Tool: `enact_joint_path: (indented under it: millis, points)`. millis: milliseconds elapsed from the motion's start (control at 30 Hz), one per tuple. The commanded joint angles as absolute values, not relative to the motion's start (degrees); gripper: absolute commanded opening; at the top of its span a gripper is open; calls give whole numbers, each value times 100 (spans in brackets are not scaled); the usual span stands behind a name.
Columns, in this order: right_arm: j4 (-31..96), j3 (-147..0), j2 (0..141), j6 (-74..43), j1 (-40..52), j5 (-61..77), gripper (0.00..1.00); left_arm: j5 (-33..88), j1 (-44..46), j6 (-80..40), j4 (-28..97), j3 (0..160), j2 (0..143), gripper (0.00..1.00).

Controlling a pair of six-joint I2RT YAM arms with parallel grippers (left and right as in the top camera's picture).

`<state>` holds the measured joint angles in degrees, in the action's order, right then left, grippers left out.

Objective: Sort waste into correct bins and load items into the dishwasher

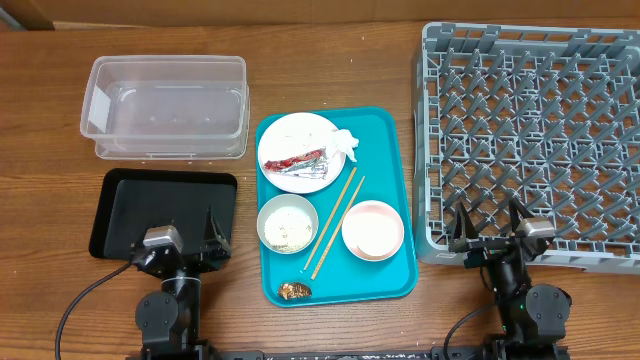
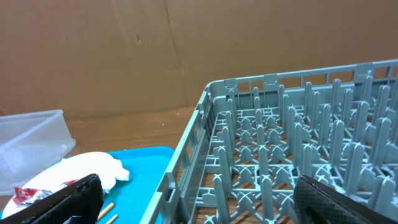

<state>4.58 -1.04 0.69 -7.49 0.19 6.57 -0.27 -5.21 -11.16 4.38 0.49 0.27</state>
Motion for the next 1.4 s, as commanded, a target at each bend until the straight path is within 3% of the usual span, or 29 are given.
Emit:
enact_joint_path:
  millis: [0,300,633,733,967,1133,1367]
  points:
    - [548,-130,51,-1284,25,596,100,207,-513,-1566,449,51,27,100]
    - [1623,-1284,624,-1811,25,388,100,454,-513,-1520,1345,1031,607,100]
    - [3476,-3457,2563,-1809,27,775,100,849,-513,-1518,2536,3352,3247,100]
    - [4364,-4163,3301,-1802,25,773,100,1468,-513,-1382,3301,4359,4209,100]
    - [5948,-5393,4842,-1804,25,777,100,1369,-513,-1369,5848,6364,5878,100]
    - [6351,-5669,5240,-1804,25,779,100,694,-513,-1372,6370,6438,6169,100]
    - [6392,-5688,5253,-1806,25,775,100,823,-513,-1380,6423,6438,6455,100]
